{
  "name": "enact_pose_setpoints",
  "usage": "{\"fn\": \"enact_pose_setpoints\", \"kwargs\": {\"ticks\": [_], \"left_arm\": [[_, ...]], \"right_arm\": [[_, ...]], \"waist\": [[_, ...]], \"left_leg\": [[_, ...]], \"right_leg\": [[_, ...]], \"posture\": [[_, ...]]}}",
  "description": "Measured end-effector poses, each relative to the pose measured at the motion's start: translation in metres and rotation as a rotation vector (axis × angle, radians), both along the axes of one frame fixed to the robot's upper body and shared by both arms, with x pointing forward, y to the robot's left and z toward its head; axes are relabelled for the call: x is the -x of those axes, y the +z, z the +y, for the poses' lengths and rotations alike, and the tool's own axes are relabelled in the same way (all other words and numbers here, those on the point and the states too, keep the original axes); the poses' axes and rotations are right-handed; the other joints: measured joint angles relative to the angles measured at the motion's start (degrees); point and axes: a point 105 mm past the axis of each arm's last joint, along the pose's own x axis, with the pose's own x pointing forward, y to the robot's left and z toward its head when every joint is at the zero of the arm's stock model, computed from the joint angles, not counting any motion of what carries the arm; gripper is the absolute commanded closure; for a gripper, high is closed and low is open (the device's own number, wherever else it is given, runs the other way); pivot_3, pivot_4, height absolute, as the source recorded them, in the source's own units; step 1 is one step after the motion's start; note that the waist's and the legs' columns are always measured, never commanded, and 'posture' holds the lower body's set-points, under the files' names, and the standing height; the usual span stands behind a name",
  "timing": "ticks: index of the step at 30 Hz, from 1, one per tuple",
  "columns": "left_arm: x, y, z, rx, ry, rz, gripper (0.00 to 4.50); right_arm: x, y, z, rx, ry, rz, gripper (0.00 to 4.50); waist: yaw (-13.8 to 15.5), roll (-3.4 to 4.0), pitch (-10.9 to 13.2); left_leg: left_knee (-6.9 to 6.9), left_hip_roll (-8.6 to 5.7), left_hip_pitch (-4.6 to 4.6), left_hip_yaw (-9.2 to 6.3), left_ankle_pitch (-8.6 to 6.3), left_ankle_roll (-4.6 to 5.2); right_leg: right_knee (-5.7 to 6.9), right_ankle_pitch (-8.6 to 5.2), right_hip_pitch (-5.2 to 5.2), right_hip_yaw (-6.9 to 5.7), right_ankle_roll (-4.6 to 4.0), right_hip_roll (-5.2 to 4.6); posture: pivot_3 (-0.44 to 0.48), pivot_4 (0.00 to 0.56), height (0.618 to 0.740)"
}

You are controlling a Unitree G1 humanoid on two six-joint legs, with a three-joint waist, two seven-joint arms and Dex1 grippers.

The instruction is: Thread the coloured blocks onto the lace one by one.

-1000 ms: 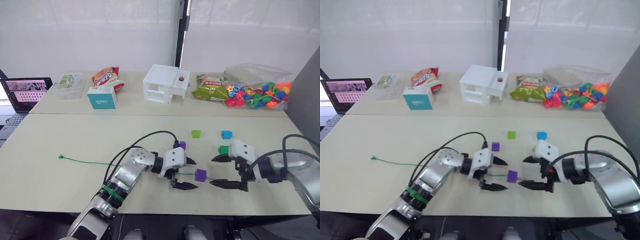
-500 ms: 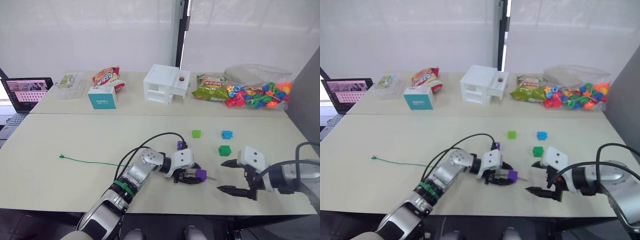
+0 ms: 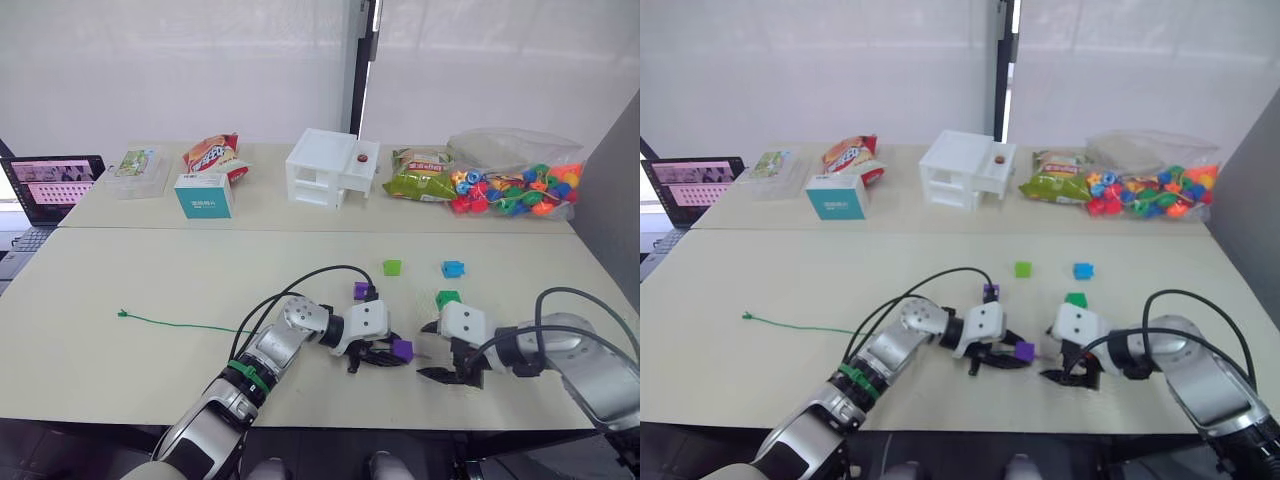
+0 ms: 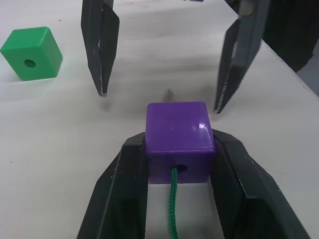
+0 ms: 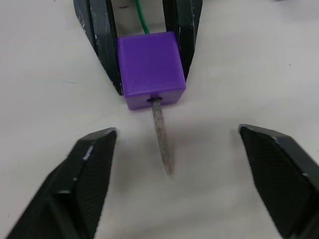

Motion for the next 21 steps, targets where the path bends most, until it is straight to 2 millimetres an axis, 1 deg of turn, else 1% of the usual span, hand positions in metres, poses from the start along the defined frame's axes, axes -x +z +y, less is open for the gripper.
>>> {"fn": "enact_pose_setpoints", "kwargs": {"ticks": [4, 5, 6, 8, 9, 13, 16, 17, 21], "left_arm": [[0.000, 0.000, 0.000, 0.000, 0.001, 0.000, 3.30], [0.000, 0.000, 0.000, 0.000, 0.001, -0.001, 3.30], [0.000, 0.000, 0.000, 0.000, 0.001, -0.001, 3.30], [0.000, 0.000, 0.000, -0.001, 0.003, -0.001, 3.30], [-0.001, -0.001, 0.002, -0.005, 0.006, -0.002, 3.30], [-0.005, 0.002, 0.012, -0.019, 0.019, -0.035, 3.30], [-0.011, 0.005, 0.030, -0.062, 0.018, -0.119, 3.30], [-0.014, 0.008, 0.039, -0.082, 0.025, -0.152, 3.30], [-0.023, 0.014, 0.068, -0.129, 0.069, -0.192, 3.30]], "right_arm": [[0.001, -0.003, 0.002, 0.008, 0.016, 0.013, 2.86], [0.001, -0.003, 0.002, 0.009, 0.019, 0.015, 3.27], [0.001, -0.003, 0.003, 0.009, 0.020, 0.017, 3.52], [0.001, -0.003, 0.002, 0.009, 0.018, 0.020, 4.23], [0.001, -0.003, 0.002, 0.009, 0.018, 0.021, 4.50], [0.000, -0.003, 0.002, 0.008, 0.019, 0.026, 4.50], [-0.002, -0.002, 0.000, 0.009, 0.020, 0.032, 4.50], [-0.004, -0.002, -0.001, 0.009, 0.019, 0.034, 4.50], [-0.007, -0.001, 0.003, 0.006, 0.045, 0.041, 4.50]], "waist": [[0.0, 0.00, 0.0], [0.0, 0.00, 0.0], [0.0, 0.00, 0.0], [0.0, 0.00, 0.0], [0.0, 0.00, 0.0], [-0.3, 0.00, 0.0], [-0.7, 0.00, 0.0], [-0.9, 0.01, 0.0], [-1.3, 0.00, 0.0]], "left_leg": [[0.00, 0.00, 0.00, 0.00, 0.00, 0.00], [0.00, 0.00, 0.01, 0.00, 0.00, 0.00], [0.00, 0.00, 0.01, 0.00, 0.00, 0.00], [0.00, 0.00, 0.01, 0.00, 0.00, 0.00], [0.00, 0.00, 0.01, 0.00, 0.00, 0.00], [0.00, 0.01, 0.02, -0.01, 0.00, 0.00], [-0.02, 0.02, 0.06, -0.01, 0.00, 0.00], [-0.04, 0.02, 0.08, -0.01, 0.00, 0.00], [-0.05, 0.03, 0.11, -0.02, 0.00, 0.00]], "right_leg": [[-0.01, 0.00, 0.01, 0.00, 0.00, 0.00], [-0.01, 0.00, 0.01, 0.00, 0.00, 0.00], [-0.01, 0.00, 0.01, 0.00, 0.00, 0.00], [-0.01, 0.00, 0.01, 0.00, 0.00, 0.00], [0.00, 0.00, 0.01, 0.00, 0.00, 0.00], [0.02, 0.00, 0.00, 0.00, 0.00, 0.01], [0.05, 0.00, -0.01, 0.00, 0.00, 0.02], [0.06, 0.00, 0.00, 0.00, -0.01, 0.02], [0.11, 0.00, -0.02, 0.00, 0.00, 0.03]], "posture": [[0.000, 0.150, 0.740], [0.000, 0.150, 0.740], [0.000, 0.150, 0.740], [0.000, 0.150, 0.740], [0.000, 0.150, 0.740], [0.000, 0.150, 0.740], [0.000, 0.150, 0.740], [0.000, 0.150, 0.740], [0.000, 0.150, 0.740]]}}
